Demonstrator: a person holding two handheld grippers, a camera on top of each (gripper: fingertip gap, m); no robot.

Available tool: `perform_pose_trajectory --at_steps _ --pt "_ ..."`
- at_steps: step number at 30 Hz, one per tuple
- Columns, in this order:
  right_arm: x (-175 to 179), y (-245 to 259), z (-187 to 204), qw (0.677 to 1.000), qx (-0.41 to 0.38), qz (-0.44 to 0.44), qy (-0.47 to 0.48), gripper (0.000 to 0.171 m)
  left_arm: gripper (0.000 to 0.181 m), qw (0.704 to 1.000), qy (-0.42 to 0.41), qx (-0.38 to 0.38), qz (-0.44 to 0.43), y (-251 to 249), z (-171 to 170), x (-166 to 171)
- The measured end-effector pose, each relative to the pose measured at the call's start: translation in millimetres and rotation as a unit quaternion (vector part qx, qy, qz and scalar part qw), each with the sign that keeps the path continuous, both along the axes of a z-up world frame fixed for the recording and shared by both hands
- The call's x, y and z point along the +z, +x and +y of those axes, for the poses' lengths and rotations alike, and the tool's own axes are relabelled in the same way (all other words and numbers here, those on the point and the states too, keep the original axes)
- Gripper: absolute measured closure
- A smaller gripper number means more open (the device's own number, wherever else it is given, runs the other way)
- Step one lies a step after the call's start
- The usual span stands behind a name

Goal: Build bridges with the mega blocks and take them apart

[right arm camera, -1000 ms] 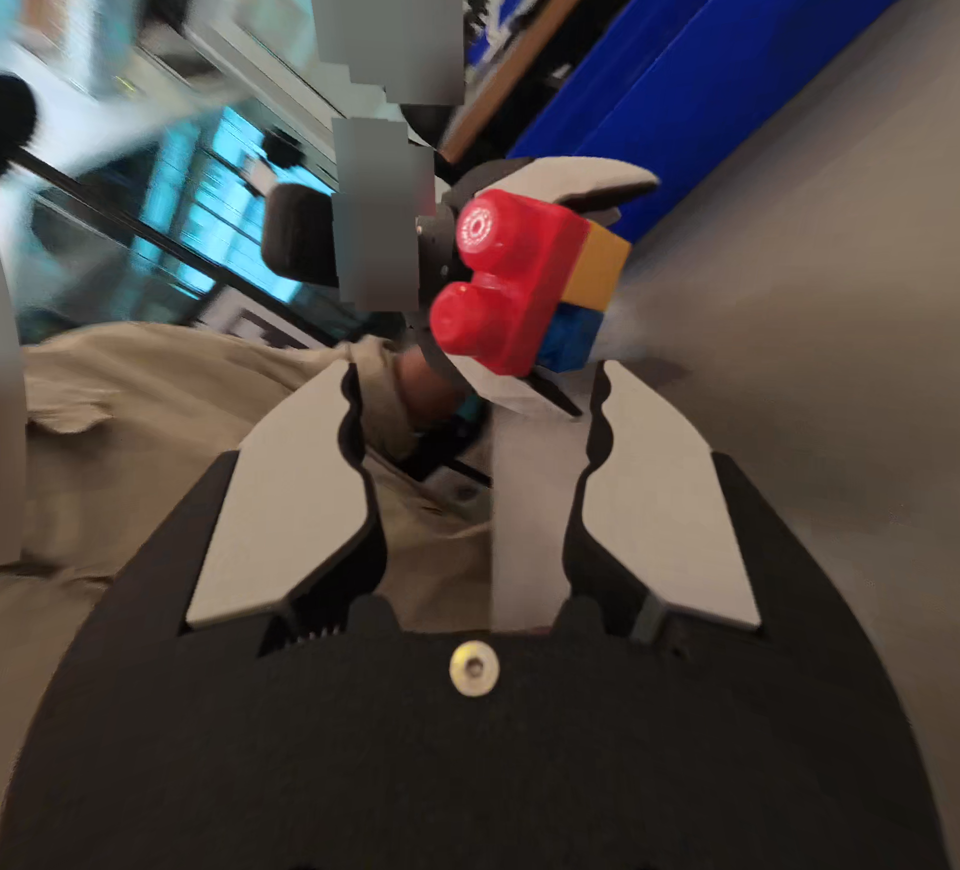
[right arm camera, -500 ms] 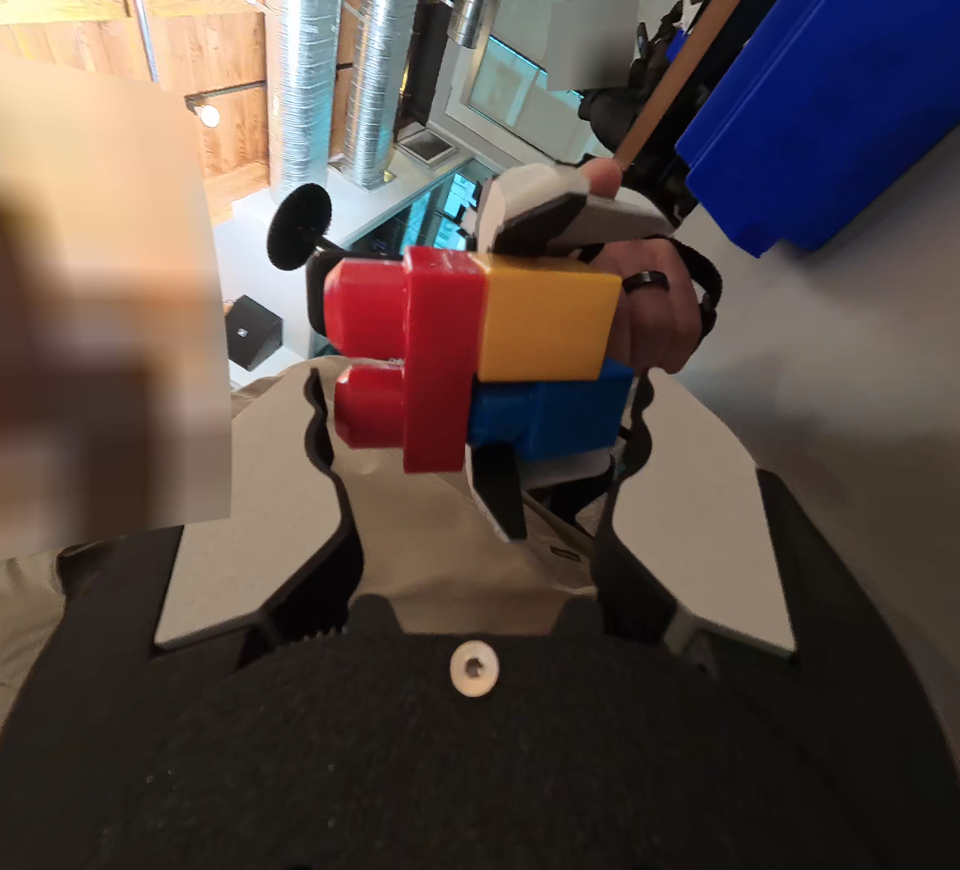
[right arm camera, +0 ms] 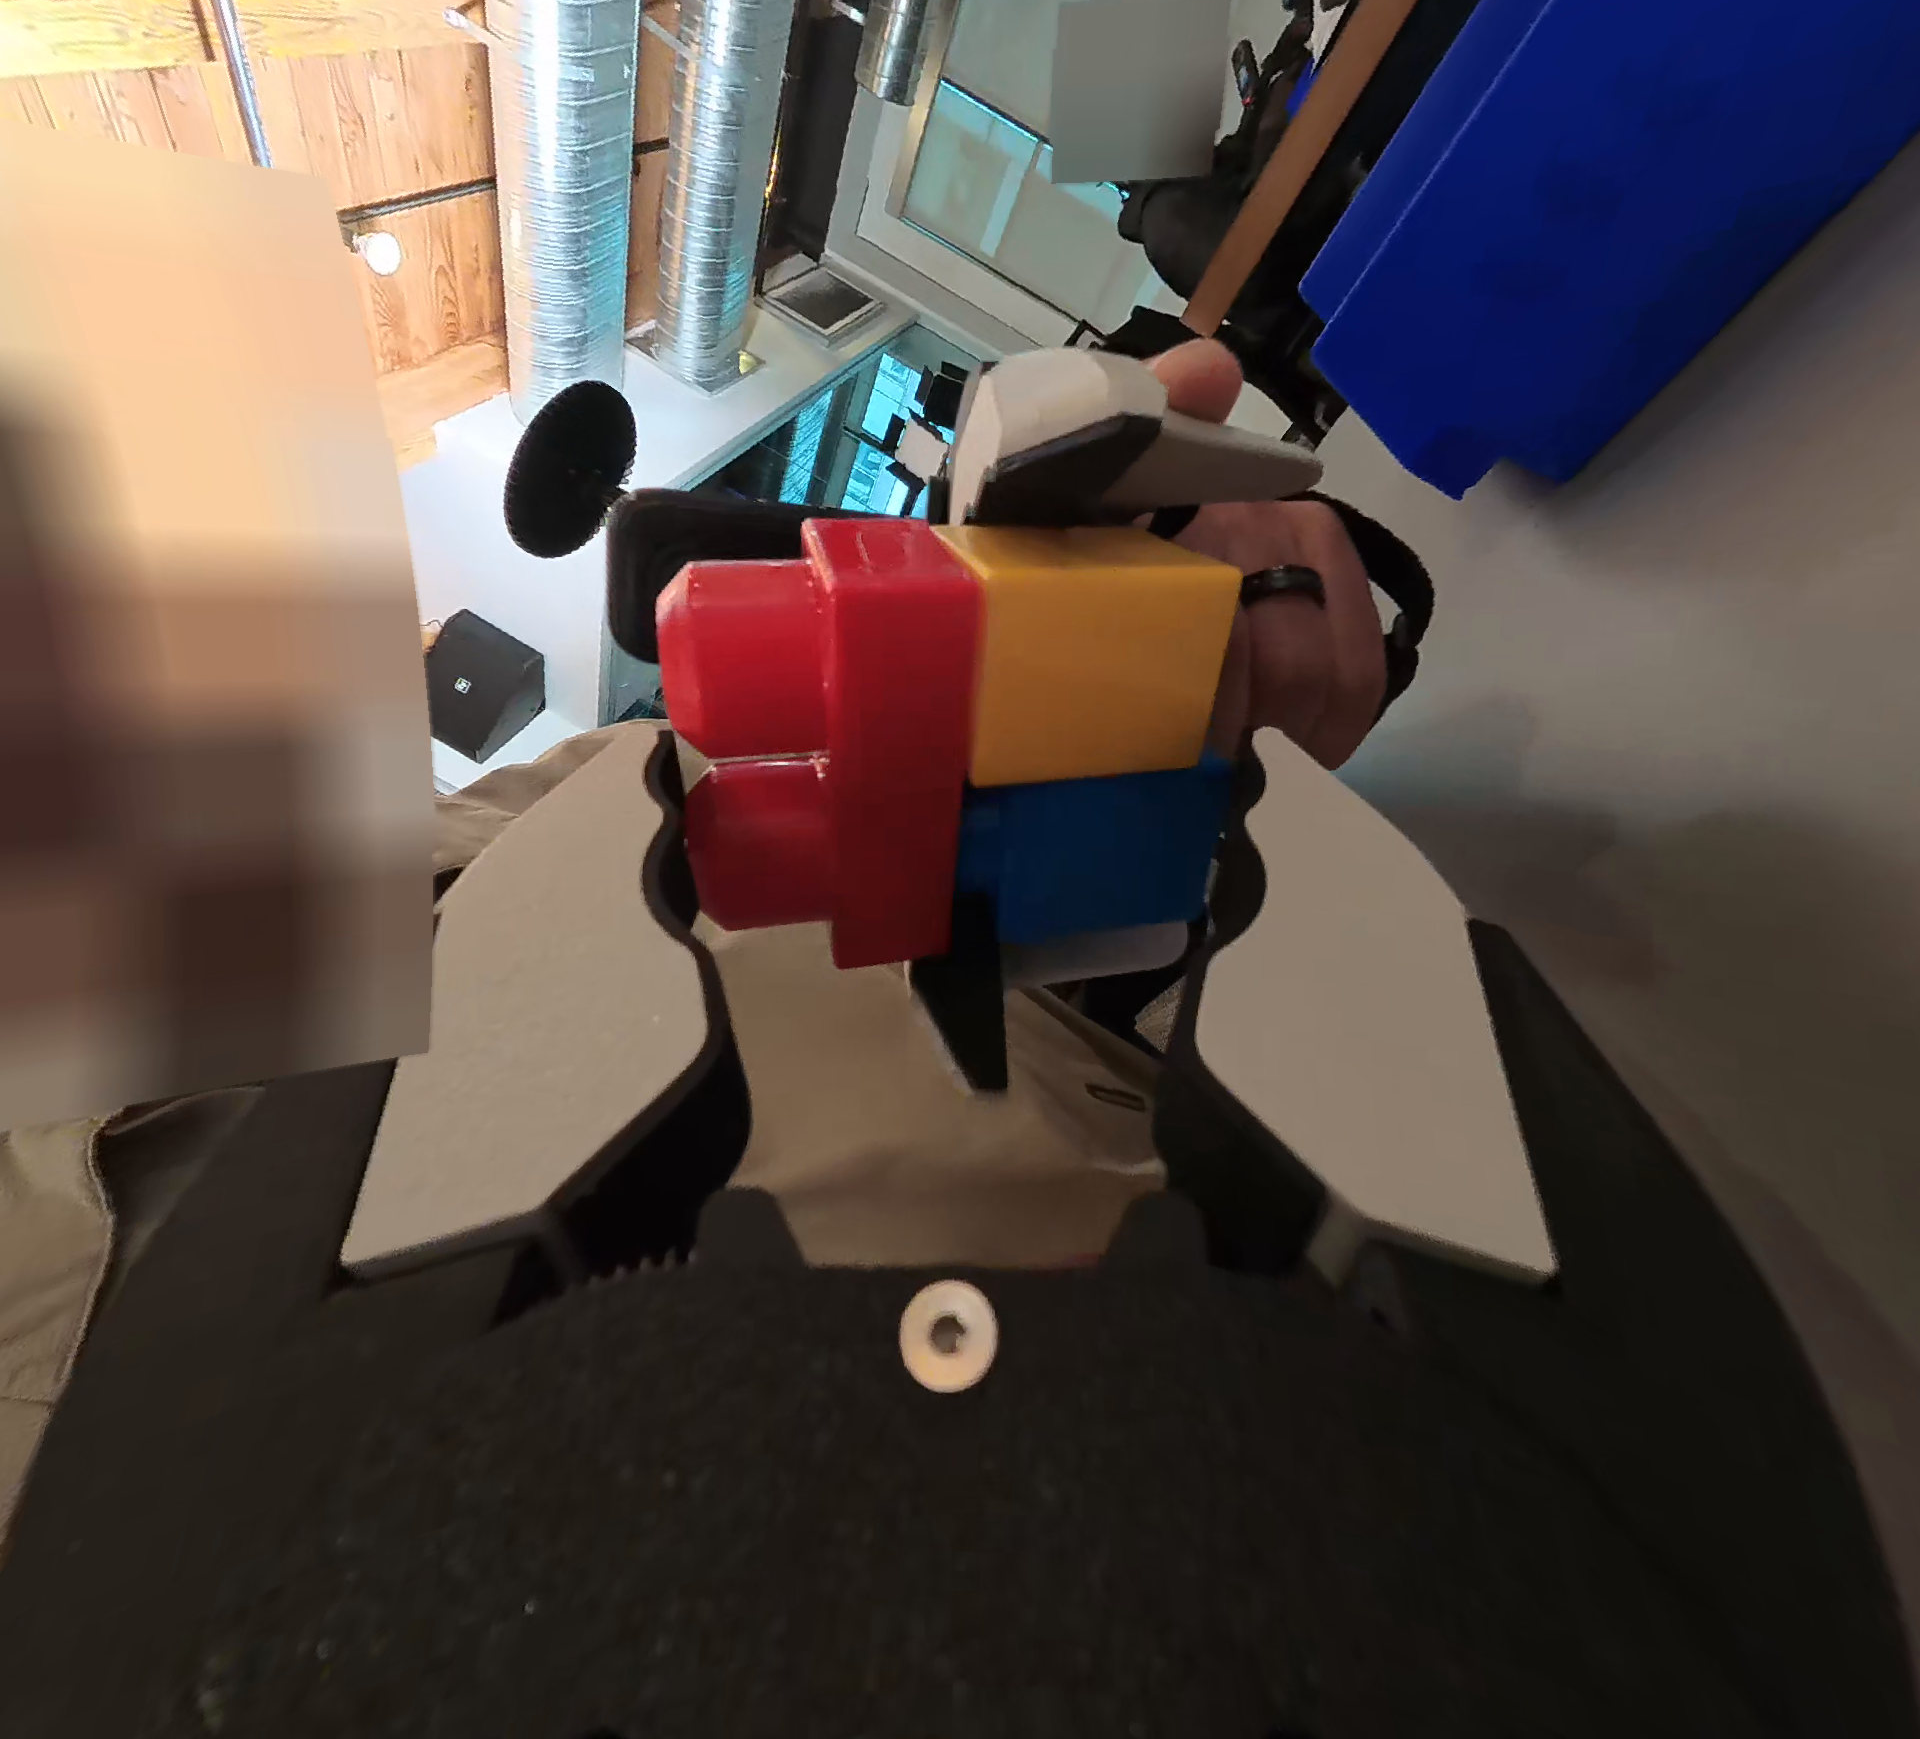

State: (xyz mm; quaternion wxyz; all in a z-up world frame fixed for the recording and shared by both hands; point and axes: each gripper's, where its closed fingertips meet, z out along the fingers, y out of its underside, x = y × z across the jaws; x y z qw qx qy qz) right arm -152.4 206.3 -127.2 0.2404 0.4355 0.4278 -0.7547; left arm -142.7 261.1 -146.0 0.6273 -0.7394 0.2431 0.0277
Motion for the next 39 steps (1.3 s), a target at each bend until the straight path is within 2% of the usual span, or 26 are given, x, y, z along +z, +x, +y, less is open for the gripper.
perform_pose_trajectory --at_steps 6,10,14,25,29,39 --pt "-4 -2 3 1.000 -0.006 -0.006 0.006 0.076 0.089 1.000 0.003 0.003 -0.005 -2 1 -4" --pt "-2 -1 4 1.000 -0.002 -0.008 -0.022 0.079 0.089 1.000 0.017 -0.003 -0.006 -1 -1 0" --pt "-6 -3 5 1.000 -0.001 -0.021 -0.023 0.080 0.090 0.999 0.019 0.009 0.041 -5 -1 -6" --pt "-16 -8 -2 0.999 -0.005 -0.042 0.013 0.080 0.089 0.995 -0.001 0.019 0.097 -16 -9 -23" --pt "-21 -8 -6 0.998 -0.009 -0.036 0.059 0.080 0.090 0.995 -0.020 0.017 0.095 -18 -12 -30" --pt "-13 -6 -4 0.999 0.009 -0.036 0.007 0.079 0.092 0.998 -0.007 0.001 0.055 -13 -13 -21"
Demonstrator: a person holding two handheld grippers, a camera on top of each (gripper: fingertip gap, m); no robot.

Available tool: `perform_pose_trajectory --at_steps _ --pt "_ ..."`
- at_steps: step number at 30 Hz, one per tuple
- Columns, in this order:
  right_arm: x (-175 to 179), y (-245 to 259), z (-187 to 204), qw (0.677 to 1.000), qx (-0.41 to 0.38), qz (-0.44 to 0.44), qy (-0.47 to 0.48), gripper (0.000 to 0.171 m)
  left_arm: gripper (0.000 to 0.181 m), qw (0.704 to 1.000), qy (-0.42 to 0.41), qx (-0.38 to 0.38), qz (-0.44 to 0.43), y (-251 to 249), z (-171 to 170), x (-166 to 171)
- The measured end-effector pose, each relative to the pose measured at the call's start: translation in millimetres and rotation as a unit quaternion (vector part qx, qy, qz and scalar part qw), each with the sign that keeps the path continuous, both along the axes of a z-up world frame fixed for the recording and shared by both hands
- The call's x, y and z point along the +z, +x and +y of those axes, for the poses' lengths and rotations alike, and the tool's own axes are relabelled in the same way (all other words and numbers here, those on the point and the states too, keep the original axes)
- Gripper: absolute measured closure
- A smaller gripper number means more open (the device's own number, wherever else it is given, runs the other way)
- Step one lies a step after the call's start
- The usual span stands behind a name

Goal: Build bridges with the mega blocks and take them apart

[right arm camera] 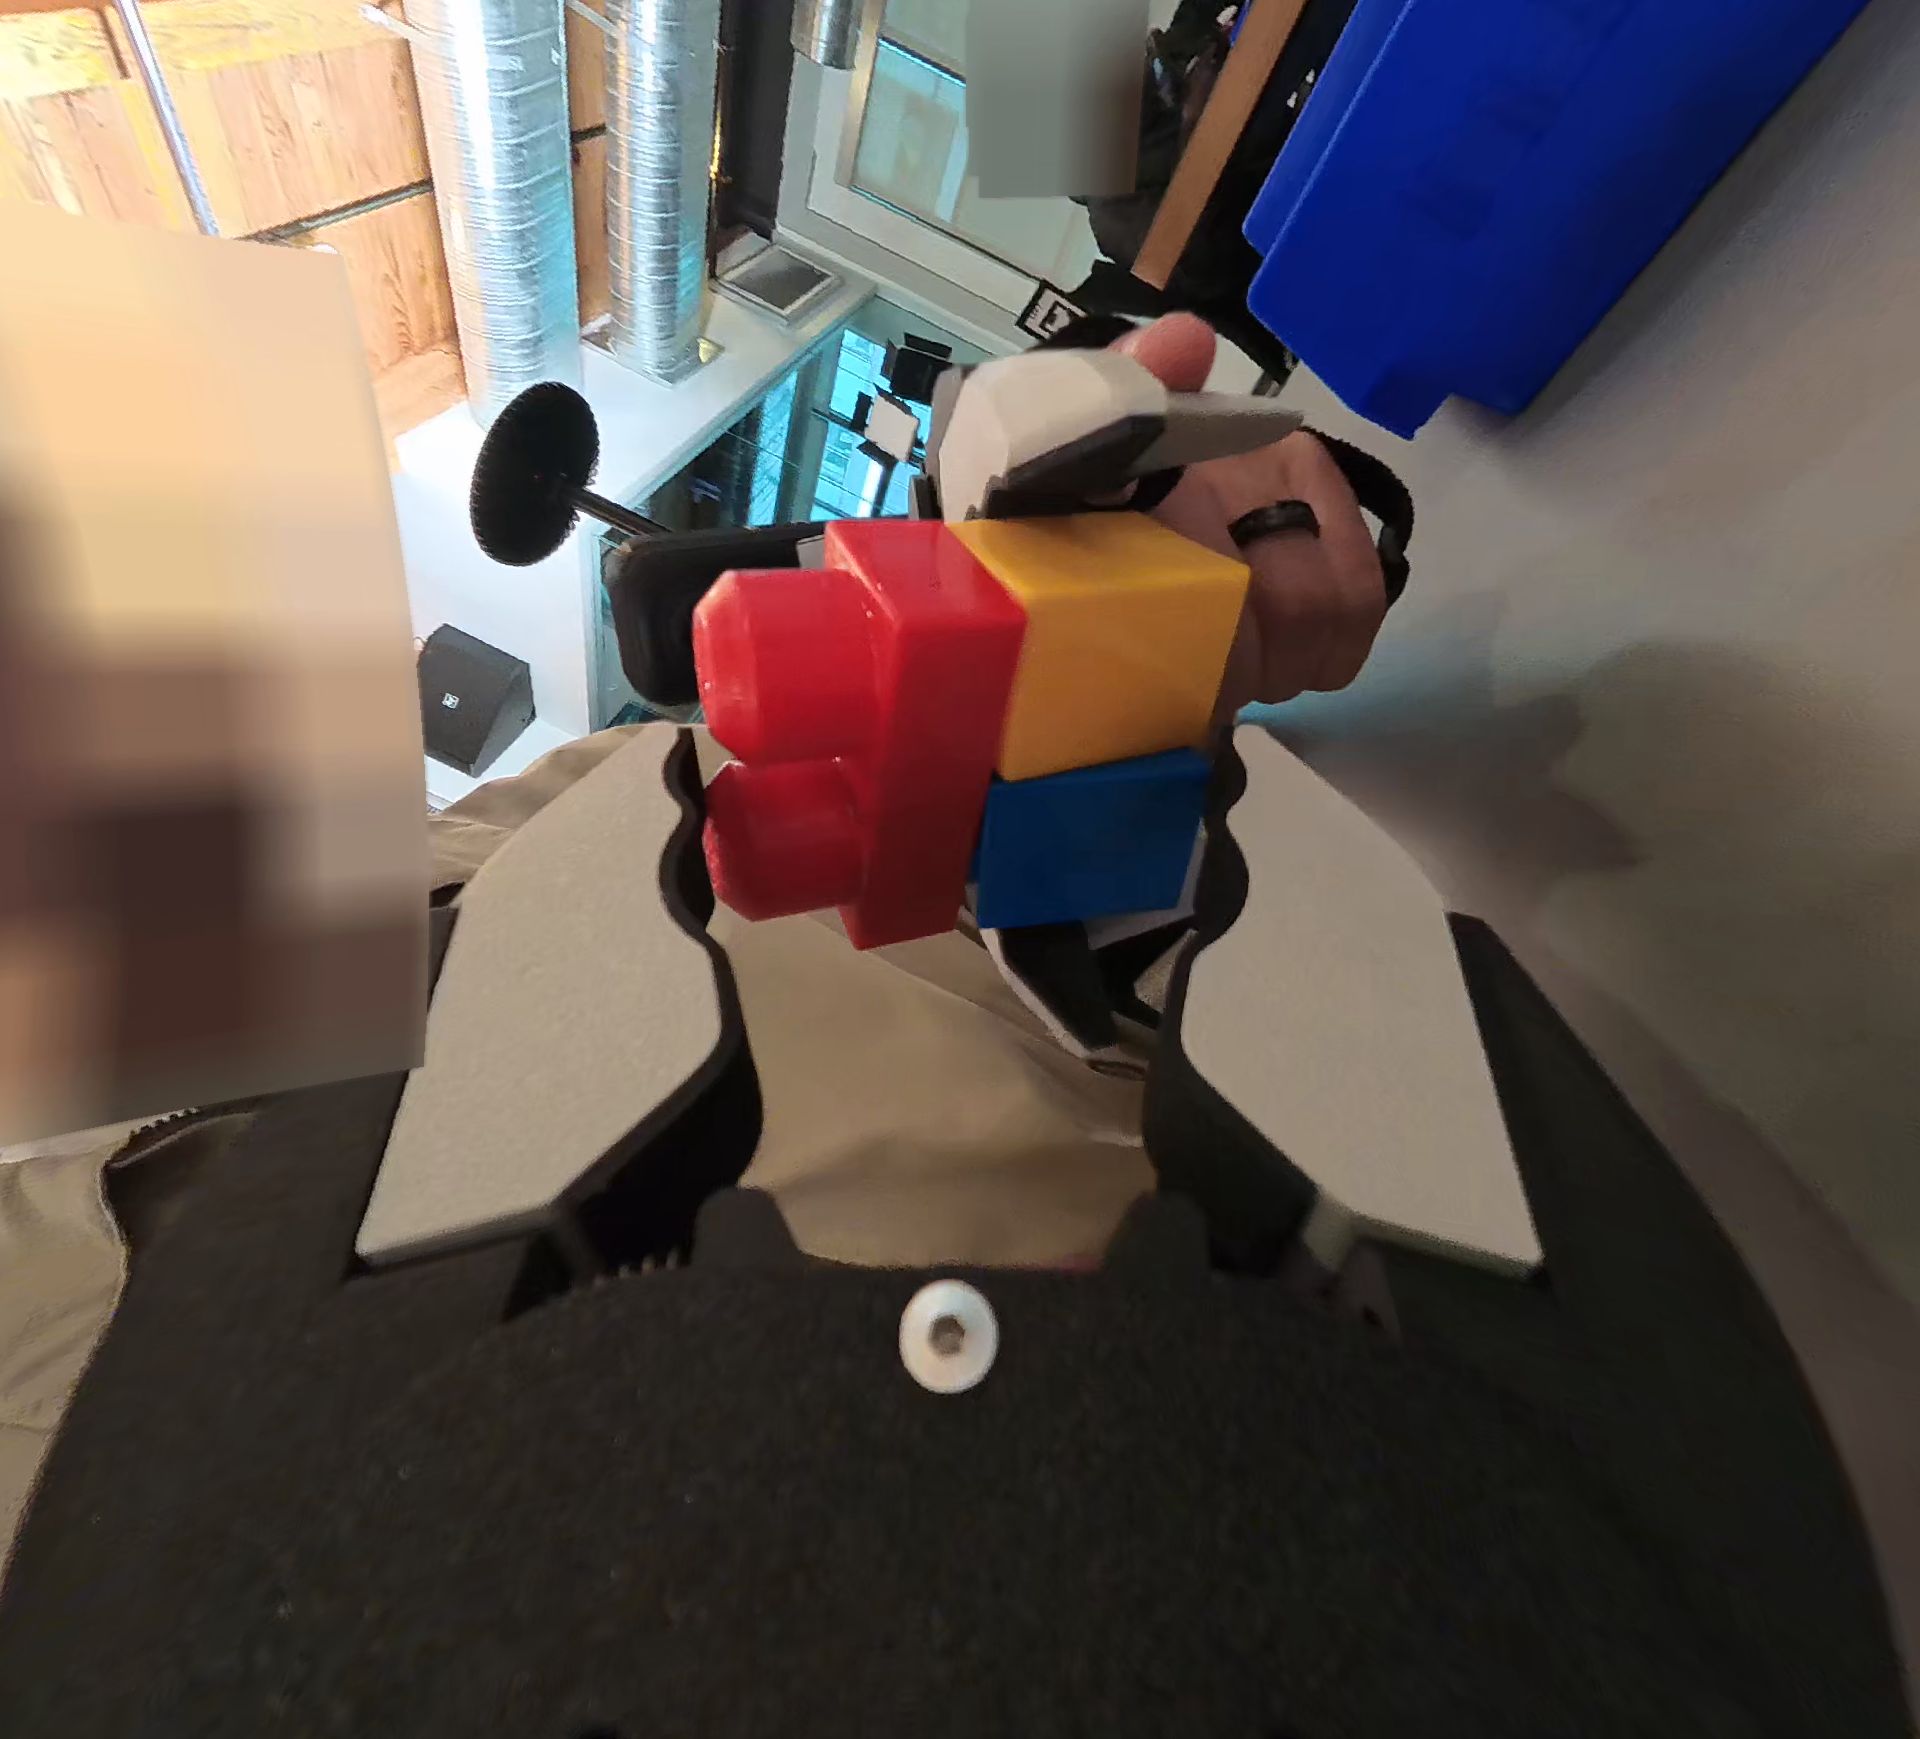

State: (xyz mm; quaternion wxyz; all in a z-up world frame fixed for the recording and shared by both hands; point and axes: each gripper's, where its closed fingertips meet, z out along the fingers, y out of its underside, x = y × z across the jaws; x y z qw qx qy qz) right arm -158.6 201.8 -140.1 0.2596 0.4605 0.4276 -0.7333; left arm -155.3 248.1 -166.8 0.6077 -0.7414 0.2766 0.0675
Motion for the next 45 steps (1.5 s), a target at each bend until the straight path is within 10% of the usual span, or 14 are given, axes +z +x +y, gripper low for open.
perform_pose_trajectory --at_steps 45 --pt "-14 -18 6 0.991 -0.010 -0.060 0.120 0.077 0.096 1.000 0.009 0.020 0.009 -10 16 -9"
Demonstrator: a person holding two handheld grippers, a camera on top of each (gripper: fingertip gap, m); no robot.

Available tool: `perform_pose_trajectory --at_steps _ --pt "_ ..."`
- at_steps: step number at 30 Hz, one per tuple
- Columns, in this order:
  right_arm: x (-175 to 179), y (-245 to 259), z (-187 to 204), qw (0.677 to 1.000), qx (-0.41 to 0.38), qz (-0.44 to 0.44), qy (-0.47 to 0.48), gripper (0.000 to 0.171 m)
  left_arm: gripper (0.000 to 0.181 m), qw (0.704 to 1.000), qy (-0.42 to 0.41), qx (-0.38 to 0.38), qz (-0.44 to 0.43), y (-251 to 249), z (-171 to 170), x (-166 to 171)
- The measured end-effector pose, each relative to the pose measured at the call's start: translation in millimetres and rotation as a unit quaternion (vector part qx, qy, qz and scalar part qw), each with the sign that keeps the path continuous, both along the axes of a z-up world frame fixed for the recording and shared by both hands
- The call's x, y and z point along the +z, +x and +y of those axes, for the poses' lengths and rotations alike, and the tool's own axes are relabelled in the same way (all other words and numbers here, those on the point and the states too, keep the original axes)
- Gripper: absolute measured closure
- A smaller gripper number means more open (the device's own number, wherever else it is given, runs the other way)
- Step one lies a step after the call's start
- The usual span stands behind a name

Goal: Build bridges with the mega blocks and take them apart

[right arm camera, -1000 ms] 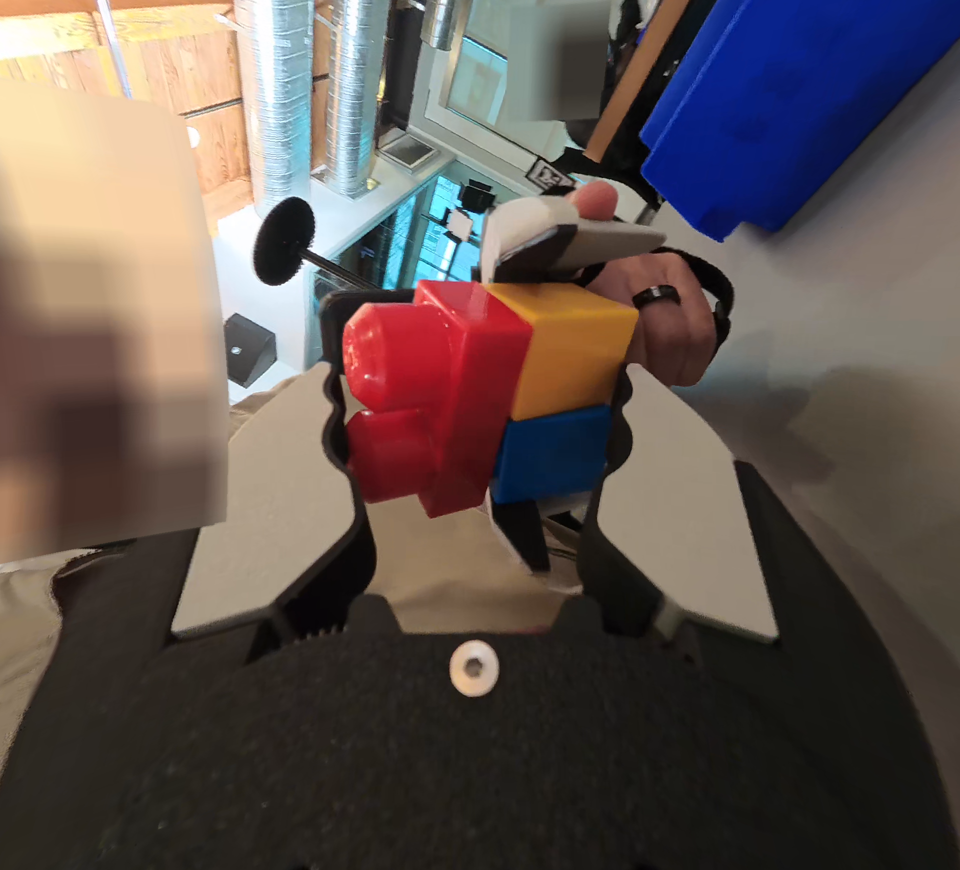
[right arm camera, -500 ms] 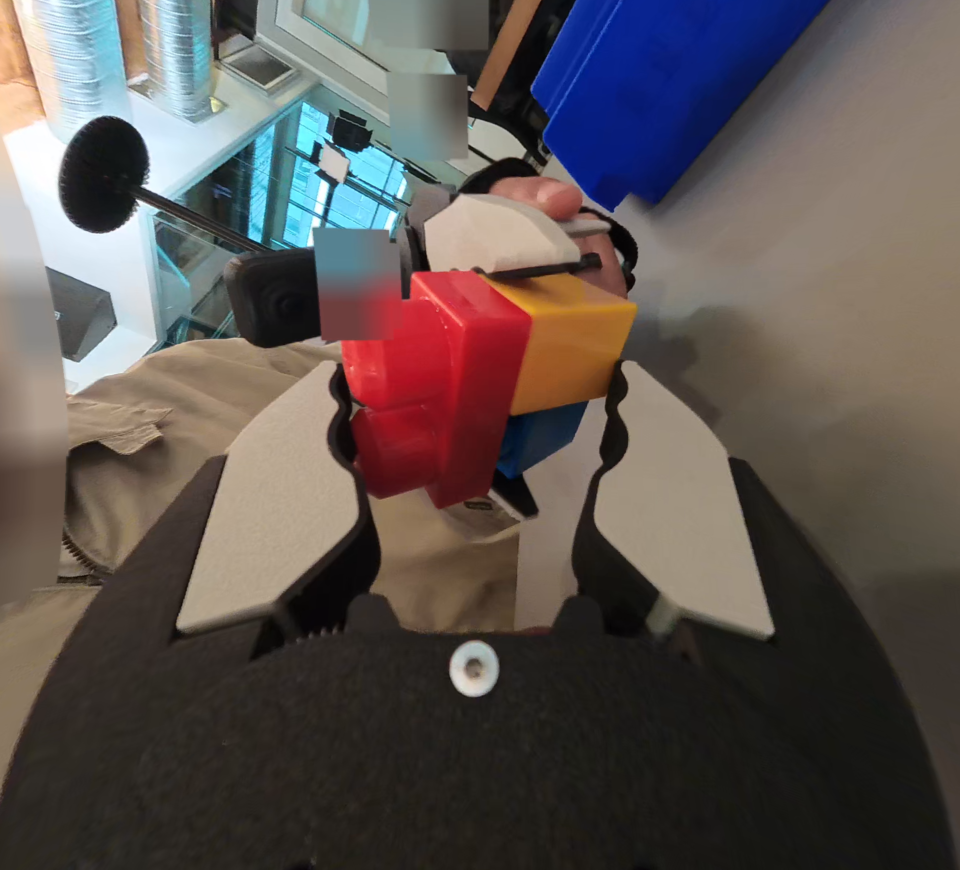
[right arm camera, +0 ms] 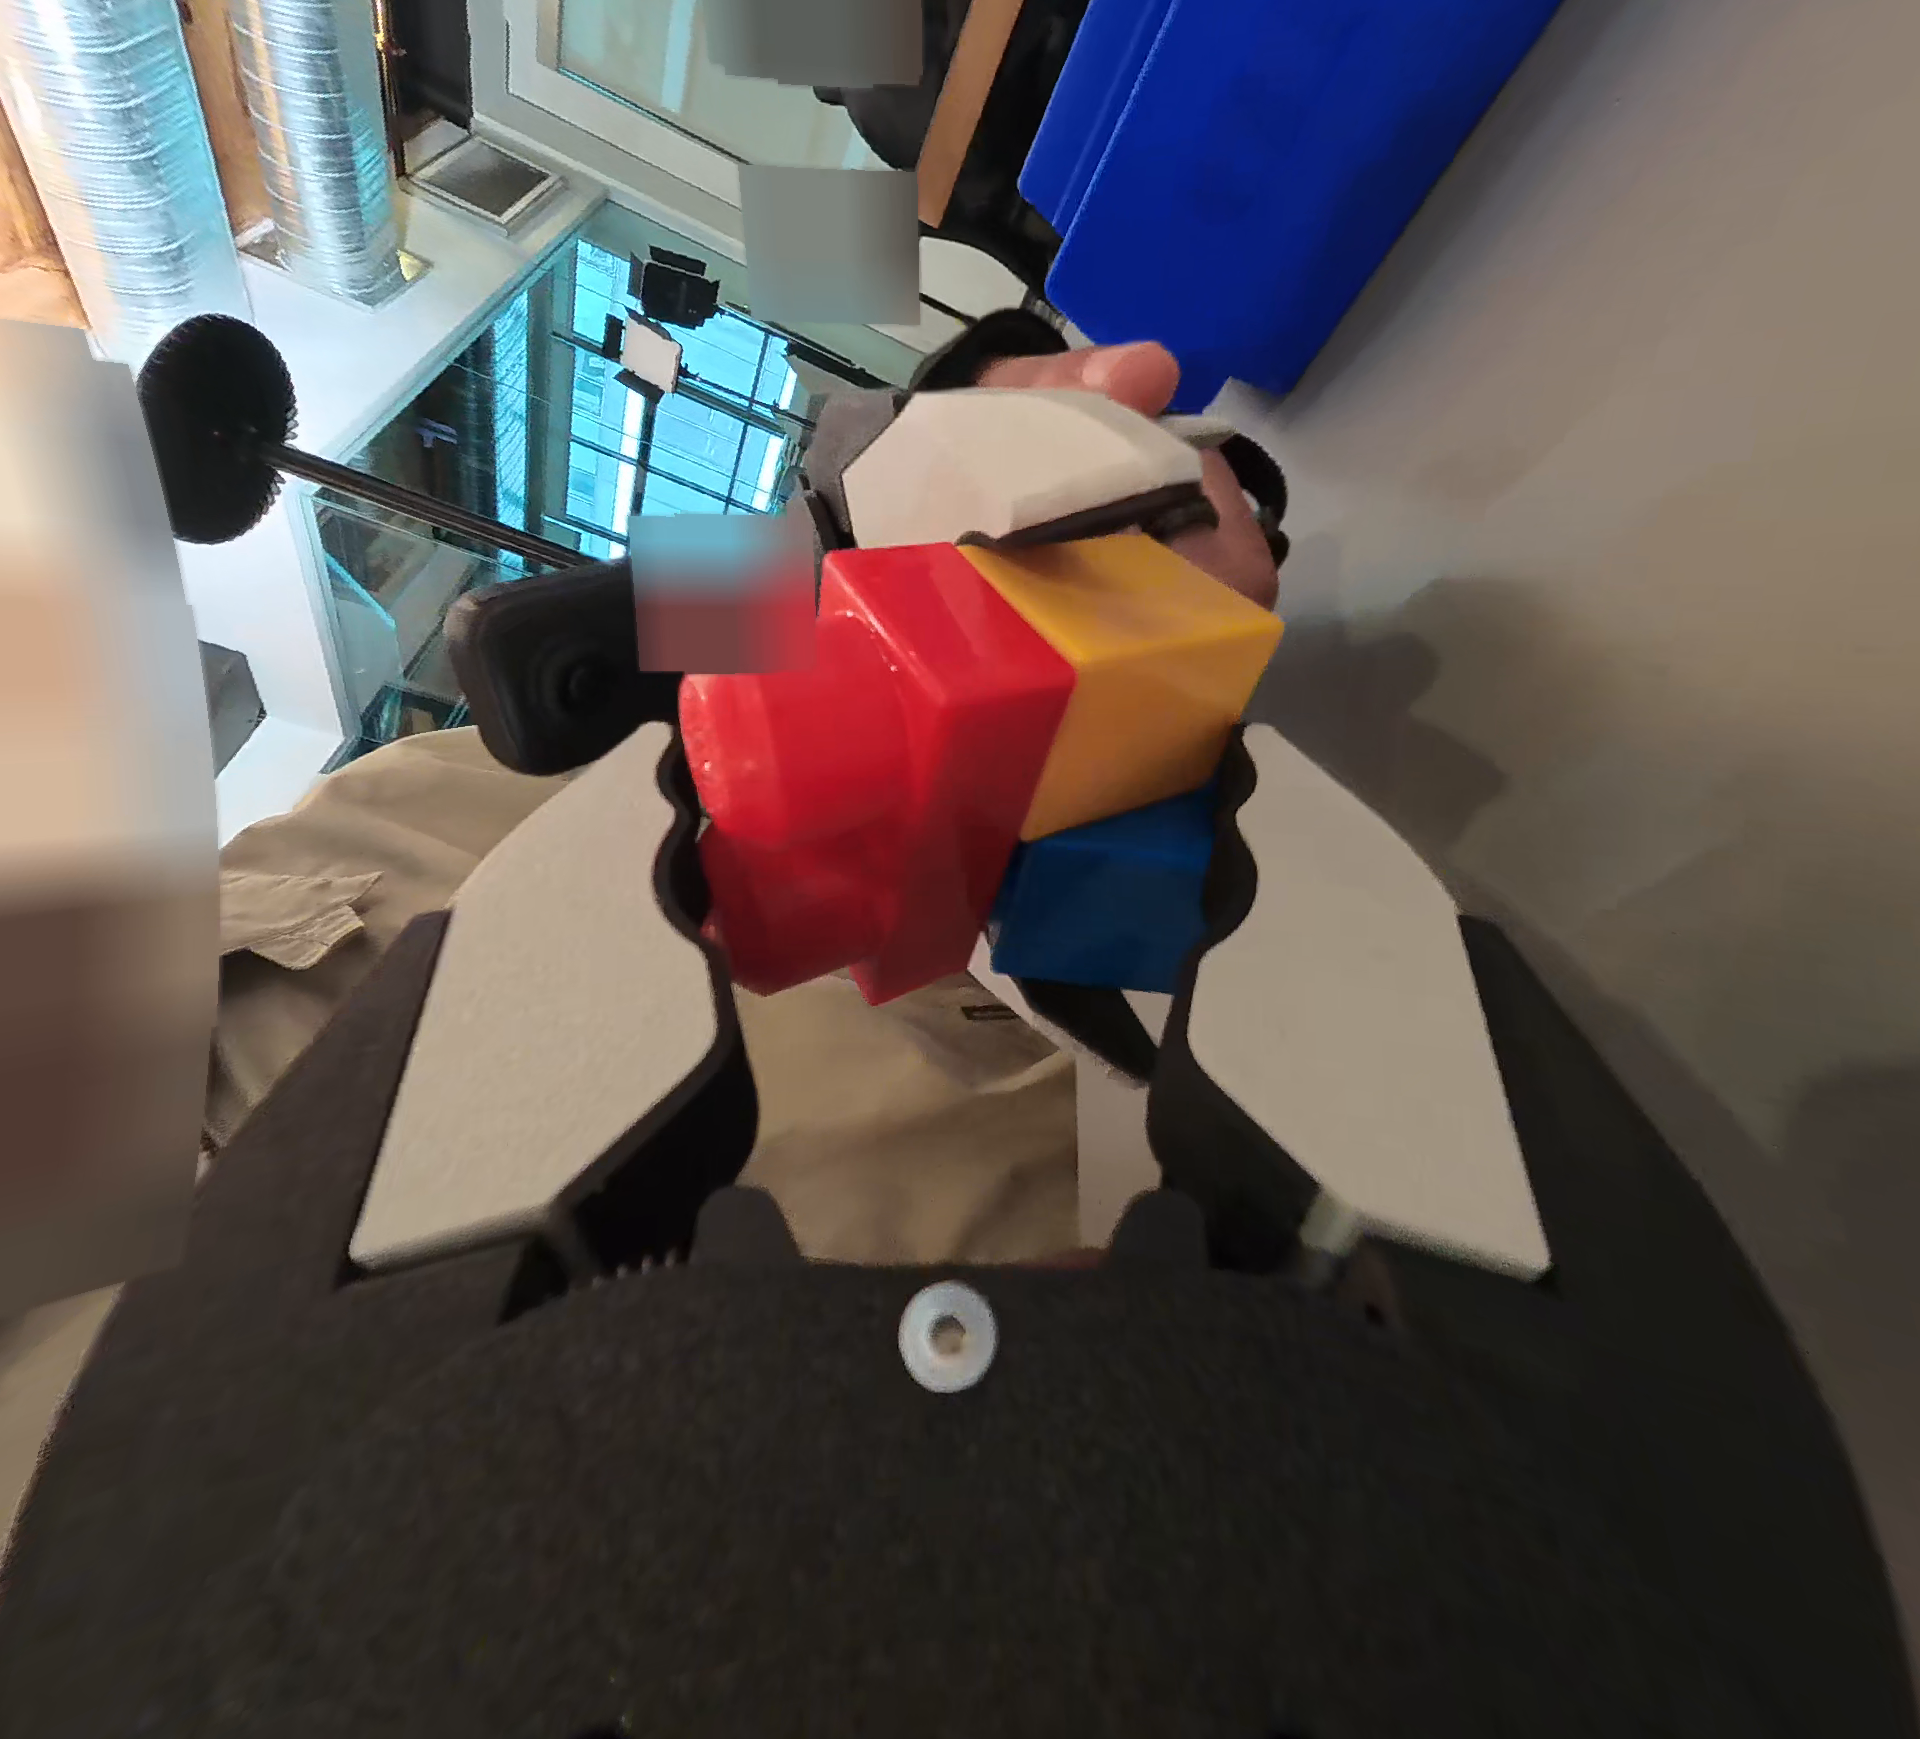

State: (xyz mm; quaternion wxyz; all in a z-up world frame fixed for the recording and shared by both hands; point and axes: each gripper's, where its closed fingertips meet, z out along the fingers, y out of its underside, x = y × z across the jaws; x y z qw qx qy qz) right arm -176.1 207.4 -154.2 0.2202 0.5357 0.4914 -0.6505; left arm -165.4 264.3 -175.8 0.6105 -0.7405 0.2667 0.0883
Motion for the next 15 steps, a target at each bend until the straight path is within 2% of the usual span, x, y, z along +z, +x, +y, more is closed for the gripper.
perform_pose_trajectory --at_steps 7,15 --pt "17 -2 14 0.997 -0.016 0.006 -0.069 0.073 0.097 0.999 0.019 0.002 -0.045 -7 0 13" --pt "20 5 25 0.998 -0.021 0.035 -0.039 0.069 0.097 0.992 0.038 -0.017 -0.122 -13 -6 37"
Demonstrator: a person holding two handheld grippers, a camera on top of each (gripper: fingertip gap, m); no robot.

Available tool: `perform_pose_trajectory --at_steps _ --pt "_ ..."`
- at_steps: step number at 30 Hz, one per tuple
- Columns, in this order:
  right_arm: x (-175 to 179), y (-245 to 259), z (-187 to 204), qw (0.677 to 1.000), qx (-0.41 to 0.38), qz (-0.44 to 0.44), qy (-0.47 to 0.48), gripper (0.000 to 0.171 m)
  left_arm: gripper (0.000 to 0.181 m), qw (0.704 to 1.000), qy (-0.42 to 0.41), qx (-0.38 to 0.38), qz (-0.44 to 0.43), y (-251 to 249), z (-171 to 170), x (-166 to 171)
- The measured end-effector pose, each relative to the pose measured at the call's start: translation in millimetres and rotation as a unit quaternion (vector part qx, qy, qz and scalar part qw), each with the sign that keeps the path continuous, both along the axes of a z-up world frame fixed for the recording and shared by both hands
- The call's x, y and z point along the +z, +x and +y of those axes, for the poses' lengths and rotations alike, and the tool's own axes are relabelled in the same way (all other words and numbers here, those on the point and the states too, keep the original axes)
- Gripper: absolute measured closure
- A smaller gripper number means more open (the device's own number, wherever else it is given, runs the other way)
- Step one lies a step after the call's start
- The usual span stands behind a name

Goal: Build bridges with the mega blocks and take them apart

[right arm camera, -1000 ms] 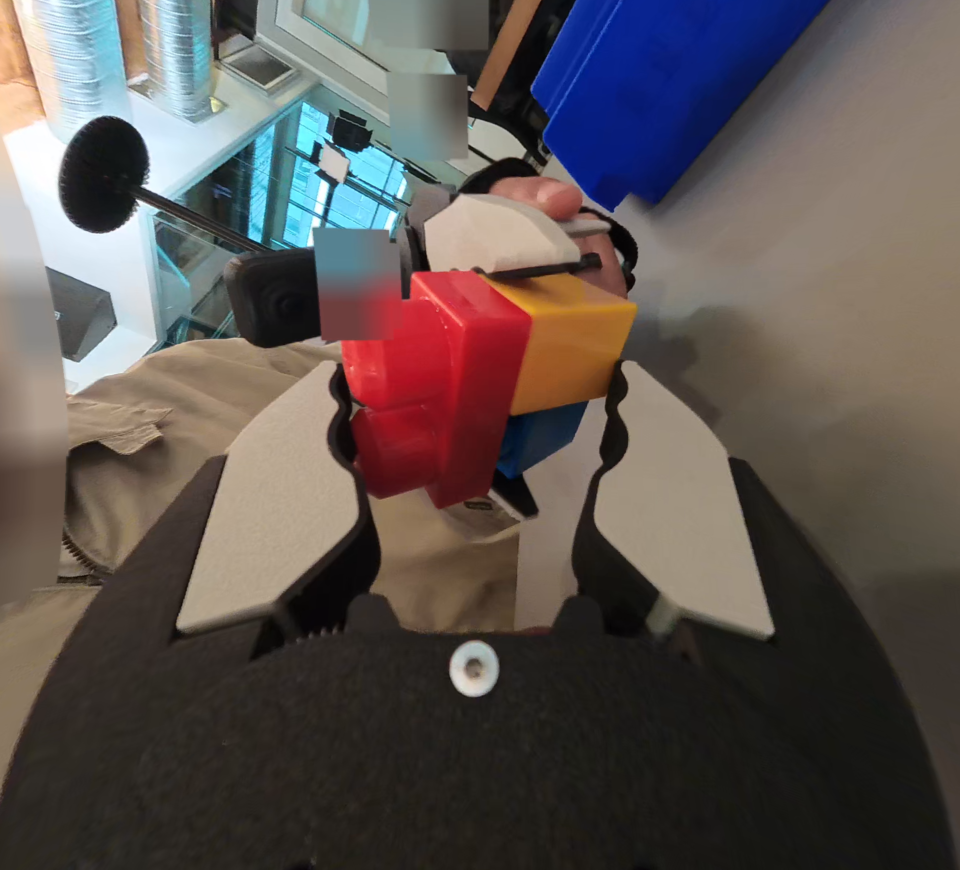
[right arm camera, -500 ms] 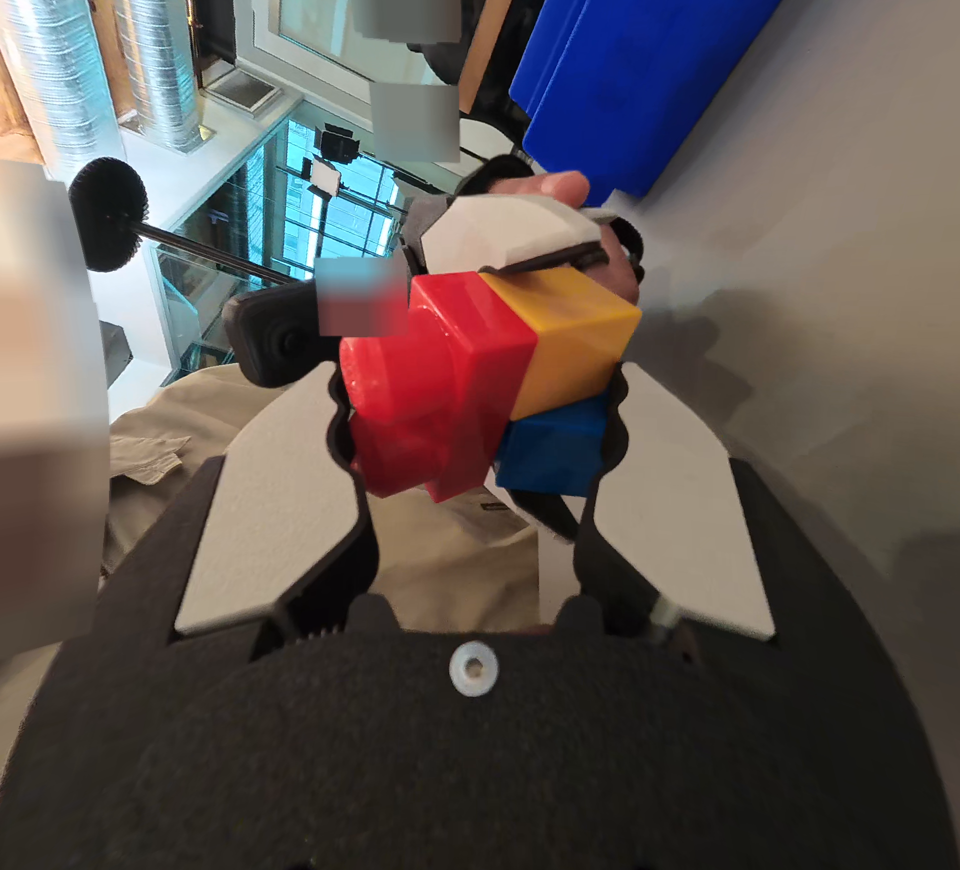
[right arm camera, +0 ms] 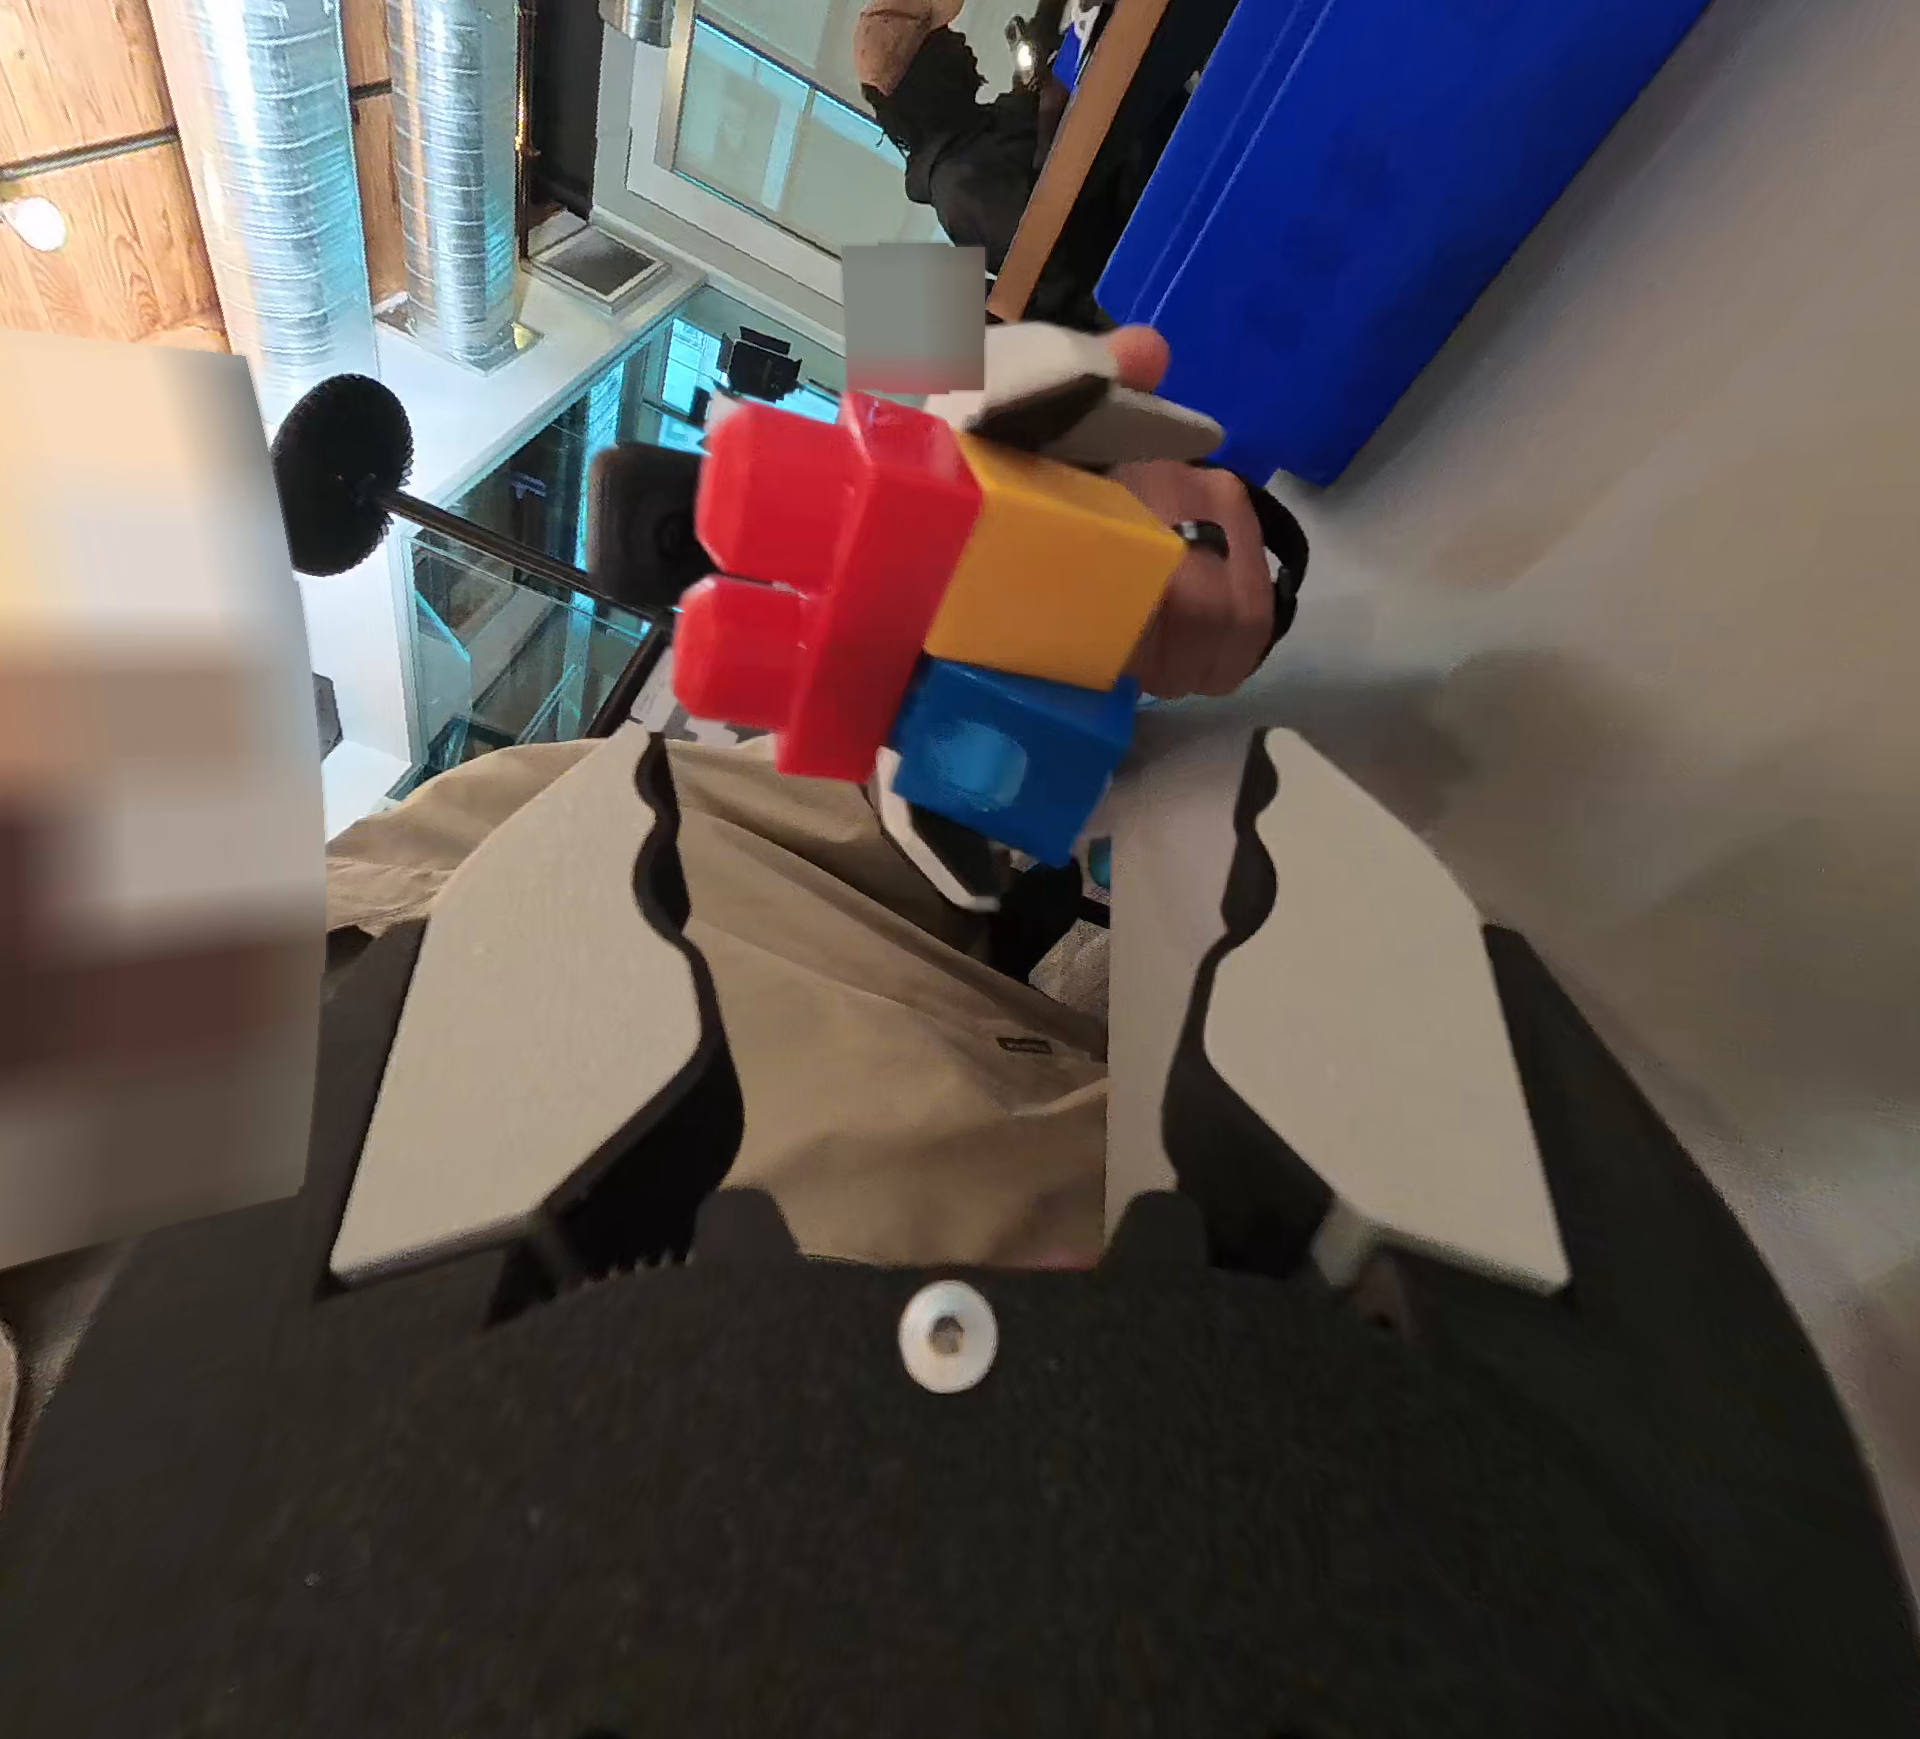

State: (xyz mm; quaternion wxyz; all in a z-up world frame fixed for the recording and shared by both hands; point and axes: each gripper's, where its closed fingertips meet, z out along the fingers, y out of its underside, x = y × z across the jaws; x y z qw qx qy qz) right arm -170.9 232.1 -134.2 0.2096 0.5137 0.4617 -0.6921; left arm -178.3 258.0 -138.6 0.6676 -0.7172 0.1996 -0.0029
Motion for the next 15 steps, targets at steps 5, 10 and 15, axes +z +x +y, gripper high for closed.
perform_pose_trajectory --at_steps 5,10,15 --pt "-2 9 -21 0.996 0.040 -0.041 -0.067 0.070 0.097 0.999 -0.003 0.001 0.041 0 1 -1" --pt "4 5 -28 0.994 0.037 -0.029 -0.101 0.063 0.098 0.998 -0.013 -0.004 0.060 12 6 -13" --pt "6 8 -24 0.990 0.039 -0.018 -0.135 0.072 0.098 0.999 -0.007 -0.010 0.045 16 8 -10"
